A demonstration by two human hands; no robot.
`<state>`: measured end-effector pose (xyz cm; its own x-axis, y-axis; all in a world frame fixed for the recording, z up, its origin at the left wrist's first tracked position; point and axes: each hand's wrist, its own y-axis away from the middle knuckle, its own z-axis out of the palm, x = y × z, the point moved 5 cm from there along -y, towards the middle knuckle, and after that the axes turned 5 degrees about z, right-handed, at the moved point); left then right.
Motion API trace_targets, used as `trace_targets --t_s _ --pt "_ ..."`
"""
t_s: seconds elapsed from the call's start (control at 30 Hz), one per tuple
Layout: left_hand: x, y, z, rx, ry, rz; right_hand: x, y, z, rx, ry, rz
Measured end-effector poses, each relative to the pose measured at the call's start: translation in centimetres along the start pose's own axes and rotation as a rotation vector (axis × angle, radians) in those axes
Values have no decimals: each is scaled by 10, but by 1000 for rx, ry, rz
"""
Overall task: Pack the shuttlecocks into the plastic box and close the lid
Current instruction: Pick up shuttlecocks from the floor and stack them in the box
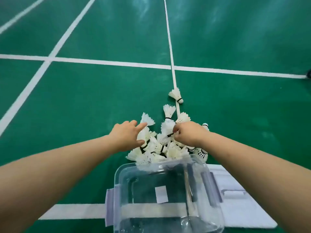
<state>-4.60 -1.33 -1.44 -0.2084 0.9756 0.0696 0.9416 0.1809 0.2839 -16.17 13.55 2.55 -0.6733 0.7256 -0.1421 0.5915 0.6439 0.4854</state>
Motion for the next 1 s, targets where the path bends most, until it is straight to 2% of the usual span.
trace_targets --t_s 0.13,0.43,0.8,1.0 --pt "-3 -10 35 -162 120 9 1 -17 16 -44 -10 11" --pt "11 -45 62 -284 253 28 0 -40 42 -93 -88 -7" --pt "21 -49 54 -201 190 78 6 -42 55 -123 -147 -6" --pt "23 -58 62 -340 213 89 7 -39 58 -126 -139 -15"
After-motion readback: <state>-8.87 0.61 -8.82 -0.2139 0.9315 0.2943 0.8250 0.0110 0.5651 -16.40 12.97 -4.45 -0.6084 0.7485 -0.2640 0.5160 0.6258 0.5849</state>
